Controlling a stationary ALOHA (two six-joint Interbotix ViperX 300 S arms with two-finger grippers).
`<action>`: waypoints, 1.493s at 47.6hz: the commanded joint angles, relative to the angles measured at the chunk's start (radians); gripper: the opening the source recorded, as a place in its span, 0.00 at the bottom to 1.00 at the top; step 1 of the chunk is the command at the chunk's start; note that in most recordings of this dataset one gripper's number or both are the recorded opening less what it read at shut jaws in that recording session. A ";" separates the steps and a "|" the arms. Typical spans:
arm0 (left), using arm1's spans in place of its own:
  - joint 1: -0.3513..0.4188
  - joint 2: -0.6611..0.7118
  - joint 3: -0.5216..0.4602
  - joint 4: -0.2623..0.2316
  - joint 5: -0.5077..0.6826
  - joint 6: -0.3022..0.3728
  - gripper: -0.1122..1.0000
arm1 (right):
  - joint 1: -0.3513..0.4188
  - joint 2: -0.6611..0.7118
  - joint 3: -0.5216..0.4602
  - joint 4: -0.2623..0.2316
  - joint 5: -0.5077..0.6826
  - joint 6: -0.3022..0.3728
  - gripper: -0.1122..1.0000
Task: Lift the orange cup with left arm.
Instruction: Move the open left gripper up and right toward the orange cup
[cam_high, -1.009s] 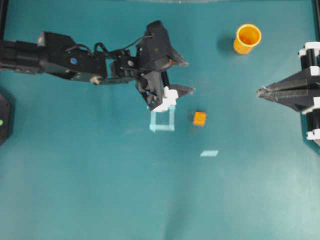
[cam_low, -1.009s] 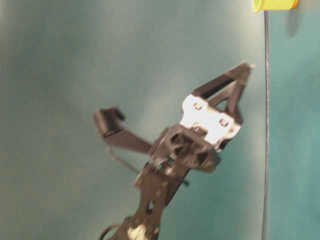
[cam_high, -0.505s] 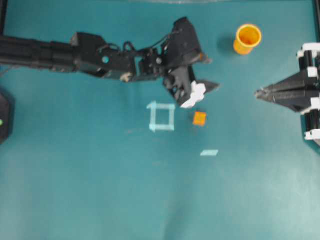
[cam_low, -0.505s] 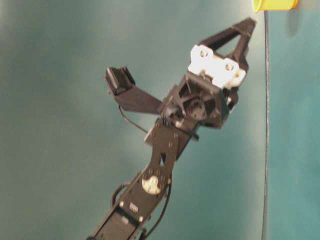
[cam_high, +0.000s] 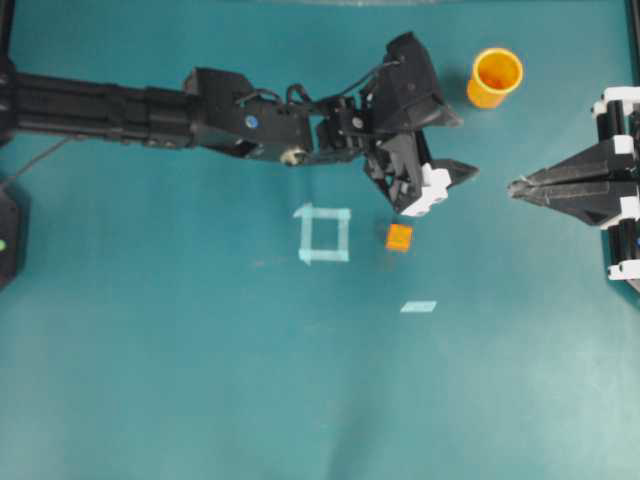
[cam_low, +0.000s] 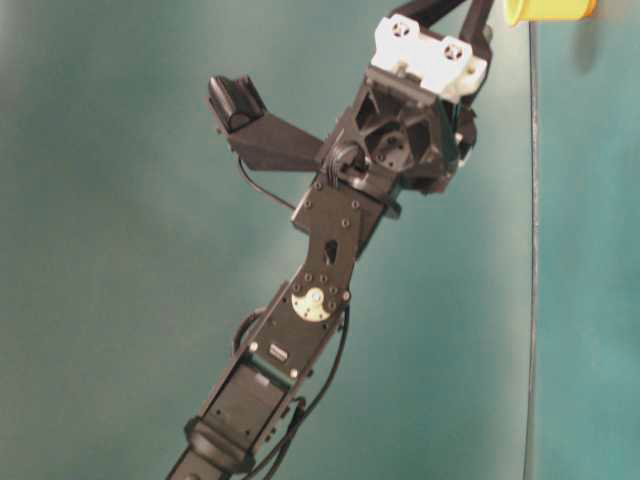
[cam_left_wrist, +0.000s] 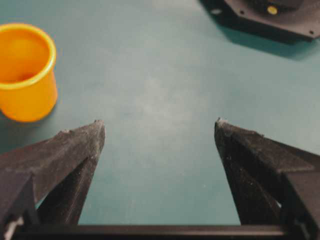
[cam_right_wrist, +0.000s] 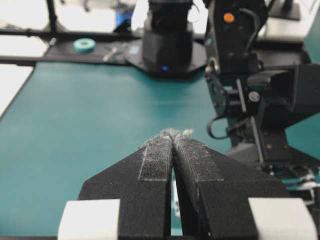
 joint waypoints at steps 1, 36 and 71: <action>0.003 -0.012 -0.044 0.002 0.006 0.002 0.86 | 0.000 0.003 -0.020 0.002 -0.003 -0.002 0.10; 0.032 0.078 -0.150 0.002 0.106 0.000 0.86 | 0.000 0.003 -0.020 0.000 0.025 0.000 0.10; 0.028 -0.074 0.104 0.003 0.106 -0.006 0.86 | 0.000 0.028 -0.017 0.000 0.034 -0.003 0.10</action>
